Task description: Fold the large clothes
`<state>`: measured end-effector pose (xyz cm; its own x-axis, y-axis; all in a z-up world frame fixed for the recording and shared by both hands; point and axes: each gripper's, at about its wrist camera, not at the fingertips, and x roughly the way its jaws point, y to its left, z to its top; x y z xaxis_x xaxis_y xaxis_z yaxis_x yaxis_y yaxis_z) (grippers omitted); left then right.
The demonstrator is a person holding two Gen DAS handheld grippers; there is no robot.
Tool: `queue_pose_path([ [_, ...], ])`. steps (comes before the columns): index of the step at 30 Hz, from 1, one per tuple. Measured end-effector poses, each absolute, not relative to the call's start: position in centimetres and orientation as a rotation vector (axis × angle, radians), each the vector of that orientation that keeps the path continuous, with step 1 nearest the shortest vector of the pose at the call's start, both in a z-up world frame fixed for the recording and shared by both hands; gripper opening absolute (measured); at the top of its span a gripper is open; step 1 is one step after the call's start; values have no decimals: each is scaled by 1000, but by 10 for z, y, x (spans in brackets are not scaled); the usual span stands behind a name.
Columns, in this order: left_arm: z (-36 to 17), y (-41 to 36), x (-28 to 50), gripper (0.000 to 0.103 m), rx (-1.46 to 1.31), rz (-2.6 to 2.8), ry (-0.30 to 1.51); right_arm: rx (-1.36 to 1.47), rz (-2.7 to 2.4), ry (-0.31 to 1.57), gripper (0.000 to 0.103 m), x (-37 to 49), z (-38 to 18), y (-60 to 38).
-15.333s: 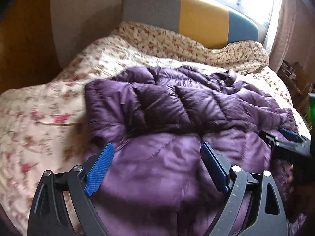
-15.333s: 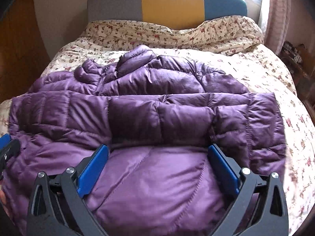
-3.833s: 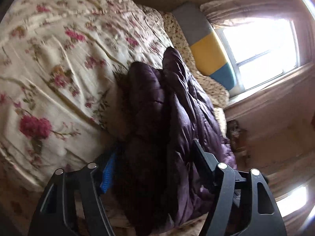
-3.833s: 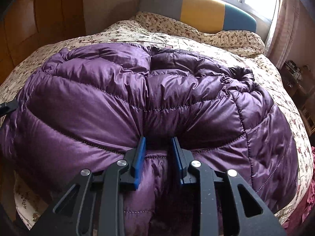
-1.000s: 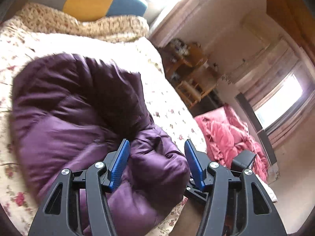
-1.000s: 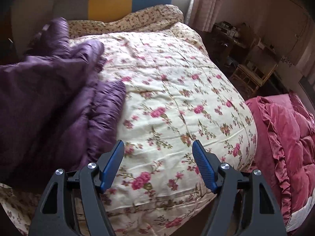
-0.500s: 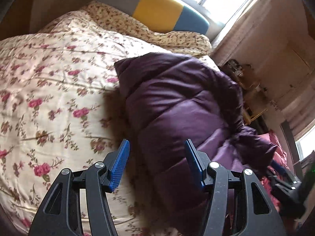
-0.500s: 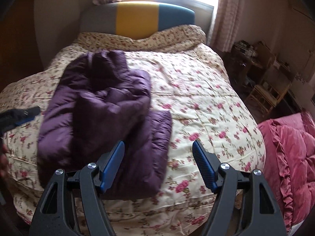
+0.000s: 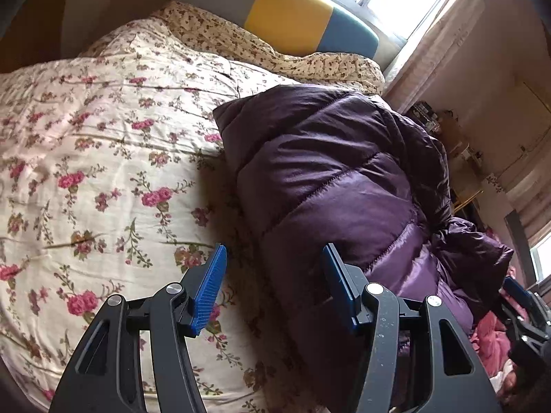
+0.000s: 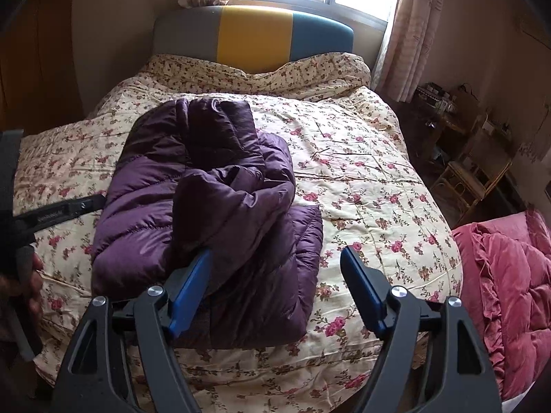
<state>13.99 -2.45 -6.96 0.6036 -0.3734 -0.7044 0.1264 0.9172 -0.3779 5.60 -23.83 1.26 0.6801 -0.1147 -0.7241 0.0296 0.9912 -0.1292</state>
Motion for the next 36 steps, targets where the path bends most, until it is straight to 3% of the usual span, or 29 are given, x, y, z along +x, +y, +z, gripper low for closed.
queue_pose_path([
  [8, -61, -30, 142, 57, -258, -290, 853, -303, -128, 839, 79, 58, 9, -219],
  [17, -55, -28, 148, 57, -258, -313, 832, -302, -86, 794, 84, 43, 36, -200],
  [22, -53, -28, 149, 57, -263, -334, 820, -288, -73, 828, 84, 62, 21, -189],
  [23, -52, -29, 150, 57, -260, -344, 818, -272, -60, 845, 81, 67, 15, -189],
  [26, -52, -31, 149, 57, -243, -366, 813, -269, -58, 892, 40, 80, -3, -189],
  [29, -53, -33, 150, 57, -238, -387, 810, -301, -67, 906, 20, 83, -14, -188],
  [36, -58, -42, 156, 57, -224, -413, 825, -350, -80, 956, 12, 86, -37, -193],
])
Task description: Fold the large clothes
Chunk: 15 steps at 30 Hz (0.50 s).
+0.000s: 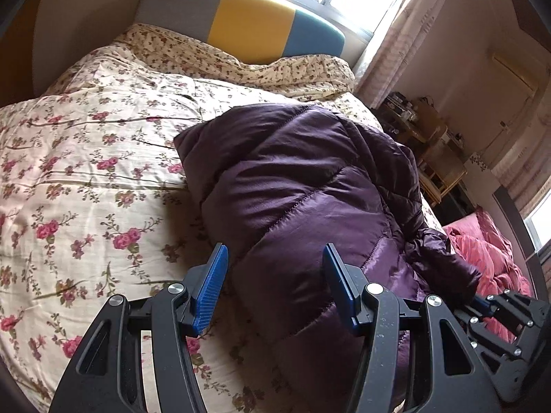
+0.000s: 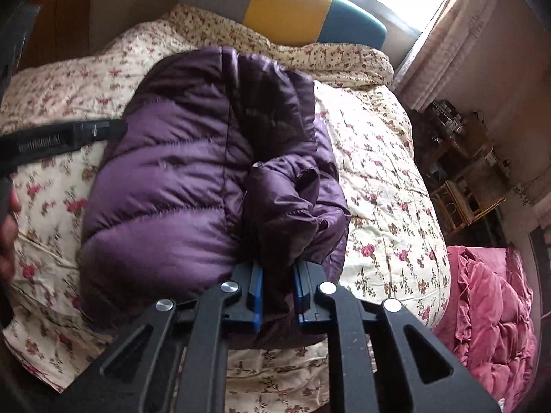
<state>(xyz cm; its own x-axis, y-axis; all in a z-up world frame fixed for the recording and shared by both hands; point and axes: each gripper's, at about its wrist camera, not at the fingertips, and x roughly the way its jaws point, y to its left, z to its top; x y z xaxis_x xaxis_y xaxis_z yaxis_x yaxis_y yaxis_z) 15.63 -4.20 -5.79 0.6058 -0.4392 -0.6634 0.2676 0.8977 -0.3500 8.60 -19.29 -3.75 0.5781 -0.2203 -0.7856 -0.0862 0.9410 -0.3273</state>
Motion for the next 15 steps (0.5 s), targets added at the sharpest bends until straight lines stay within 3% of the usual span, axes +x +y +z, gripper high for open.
queue_pose_path([
  [15, -86, -83, 167, 57, -126, -425, 875, -302, -102, 1033, 11, 89, -99, -212],
])
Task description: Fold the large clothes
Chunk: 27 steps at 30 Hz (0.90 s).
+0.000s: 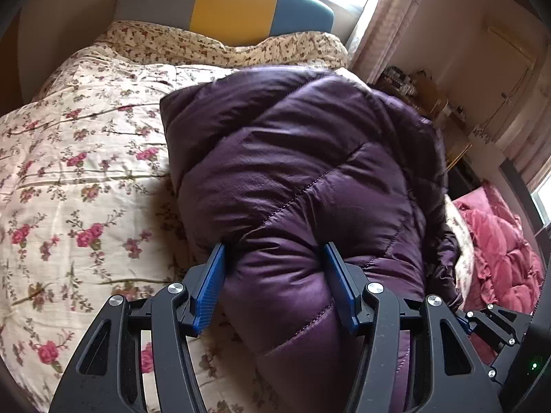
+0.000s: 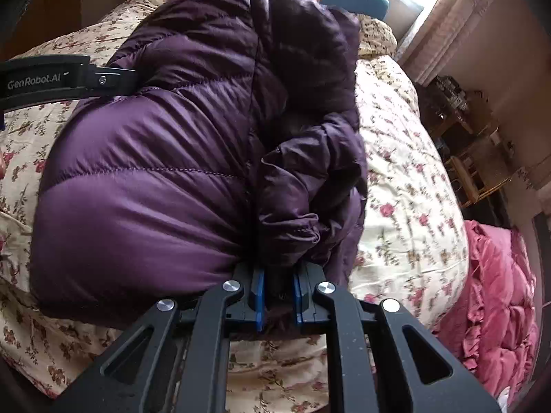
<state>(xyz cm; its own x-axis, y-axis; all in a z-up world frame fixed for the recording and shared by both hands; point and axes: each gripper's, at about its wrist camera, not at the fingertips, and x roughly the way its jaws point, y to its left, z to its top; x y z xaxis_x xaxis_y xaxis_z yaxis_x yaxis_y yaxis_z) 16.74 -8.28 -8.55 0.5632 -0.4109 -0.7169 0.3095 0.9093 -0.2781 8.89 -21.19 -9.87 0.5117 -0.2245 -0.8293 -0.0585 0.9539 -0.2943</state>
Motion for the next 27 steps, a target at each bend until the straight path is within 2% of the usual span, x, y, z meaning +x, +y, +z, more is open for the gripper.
queue_pose_path([
  [9, -112, -102, 170, 57, -89, -380, 849, -254, -94, 985, 11, 91, -119, -228],
  [19, -89, -91, 168, 57, -88, -376, 848, -240, -111, 967, 15, 84, -92, -226],
  [22, -83, -87, 166, 57, -91, -368, 838, -241, -119, 953, 19, 82, -83, -222],
  [27, -73, -83, 164, 57, -106, -356, 820, -240, -140, 920, 35, 75, -65, -221],
])
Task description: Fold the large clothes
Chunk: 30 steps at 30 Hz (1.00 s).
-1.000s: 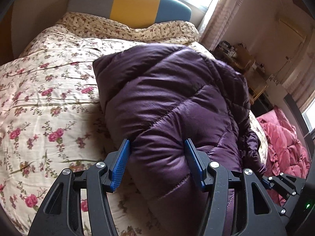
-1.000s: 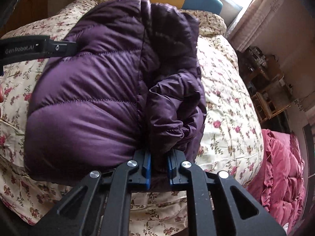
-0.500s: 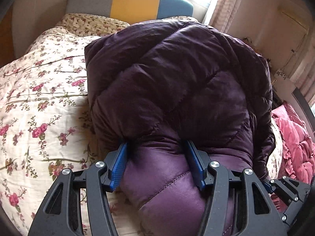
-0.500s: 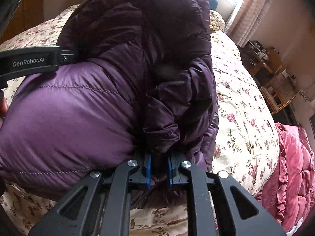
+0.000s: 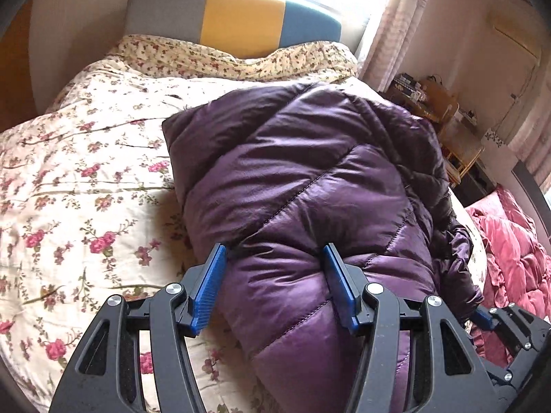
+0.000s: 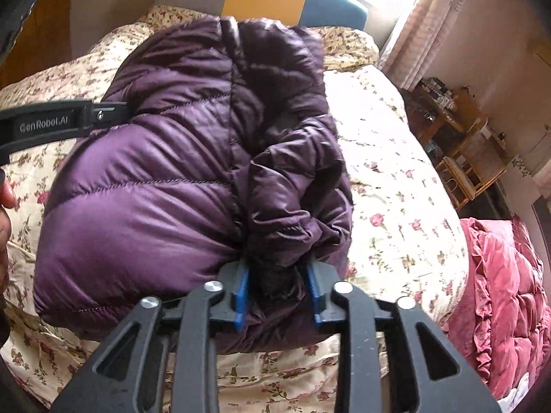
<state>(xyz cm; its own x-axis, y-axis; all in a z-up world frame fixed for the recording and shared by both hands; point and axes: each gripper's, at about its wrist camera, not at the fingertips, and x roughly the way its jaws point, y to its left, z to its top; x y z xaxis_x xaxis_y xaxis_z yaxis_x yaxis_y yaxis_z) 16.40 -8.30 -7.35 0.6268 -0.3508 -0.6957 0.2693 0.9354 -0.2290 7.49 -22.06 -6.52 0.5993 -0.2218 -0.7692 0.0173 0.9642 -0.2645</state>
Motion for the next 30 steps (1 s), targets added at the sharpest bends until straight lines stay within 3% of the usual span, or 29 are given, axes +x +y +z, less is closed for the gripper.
queue_pose_path([
  [6, -65, -80, 162, 57, -116, -355, 801, -237, -152, 873, 53, 71, -39, -218],
  [9, -61, -80, 159, 57, -116, -353, 783, -235, -152, 855, 54, 71, -25, -214],
  [25, -56, -68, 157, 57, -124, -327, 761, -271, -181, 818, 53, 92, -8, -197],
  [30, -55, -68, 160, 57, -124, -321, 758, -285, -224, 809, 40, 111, -10, -196],
])
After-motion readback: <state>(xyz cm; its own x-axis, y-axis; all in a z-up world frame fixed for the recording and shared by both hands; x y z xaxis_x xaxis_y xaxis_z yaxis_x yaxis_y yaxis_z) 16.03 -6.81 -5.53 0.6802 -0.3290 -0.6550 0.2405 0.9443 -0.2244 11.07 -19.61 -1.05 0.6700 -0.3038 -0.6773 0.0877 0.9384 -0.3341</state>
